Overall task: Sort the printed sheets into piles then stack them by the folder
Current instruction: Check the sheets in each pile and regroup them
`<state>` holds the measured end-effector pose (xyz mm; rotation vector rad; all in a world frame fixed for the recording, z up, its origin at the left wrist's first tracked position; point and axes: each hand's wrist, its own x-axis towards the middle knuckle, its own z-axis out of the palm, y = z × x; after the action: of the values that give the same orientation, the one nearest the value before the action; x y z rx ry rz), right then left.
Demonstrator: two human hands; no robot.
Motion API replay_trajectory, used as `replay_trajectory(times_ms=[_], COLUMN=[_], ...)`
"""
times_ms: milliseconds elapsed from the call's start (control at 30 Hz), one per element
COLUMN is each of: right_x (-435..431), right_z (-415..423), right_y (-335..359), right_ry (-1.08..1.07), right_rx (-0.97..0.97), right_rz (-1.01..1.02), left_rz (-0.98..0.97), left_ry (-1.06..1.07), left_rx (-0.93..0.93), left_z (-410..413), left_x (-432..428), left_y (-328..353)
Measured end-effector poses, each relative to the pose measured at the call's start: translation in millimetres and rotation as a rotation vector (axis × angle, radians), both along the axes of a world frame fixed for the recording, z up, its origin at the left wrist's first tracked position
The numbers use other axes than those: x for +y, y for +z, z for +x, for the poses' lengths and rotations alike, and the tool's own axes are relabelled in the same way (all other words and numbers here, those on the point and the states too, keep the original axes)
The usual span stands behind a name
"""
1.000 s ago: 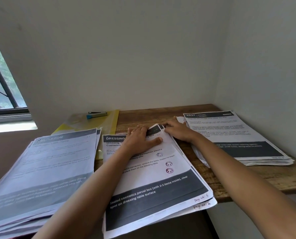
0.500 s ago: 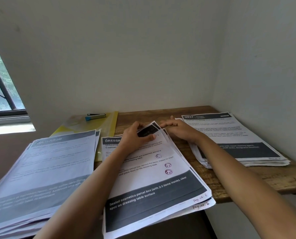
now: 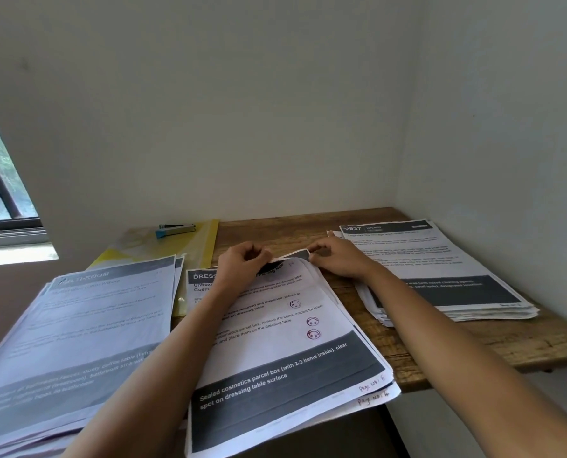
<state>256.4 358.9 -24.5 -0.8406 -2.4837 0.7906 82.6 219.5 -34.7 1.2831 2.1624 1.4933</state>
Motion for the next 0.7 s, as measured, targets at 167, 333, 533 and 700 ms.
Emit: replay_trajectory(times_ms=[167, 333, 533, 700], right_x=[-5.9, -7.9, -6.7, -3.6], right_z=[2.0, 3.7, 2.4, 0.7], right_y=[5.9, 8.2, 7.8, 8.3], right_ry=[0.008, 0.036, 0.010, -0.016], right_rx=[0.057, 0.019, -0.028, 0.009], right_rz=[-0.015, -0.031, -0.015, -0.005], left_rz=[-0.034, -0.048, -0.046, -0.046], left_ry=[-0.082, -0.072, -0.054, -0.078], left_rx=[0.099, 0.150, 0.096, 0.071], left_z=[-1.2, -0.3, -2.8, -4.1], left_x=[-3.7, -2.9, -0.4, -1.2], left_y=[2.1, 2.8, 1.2, 2.5])
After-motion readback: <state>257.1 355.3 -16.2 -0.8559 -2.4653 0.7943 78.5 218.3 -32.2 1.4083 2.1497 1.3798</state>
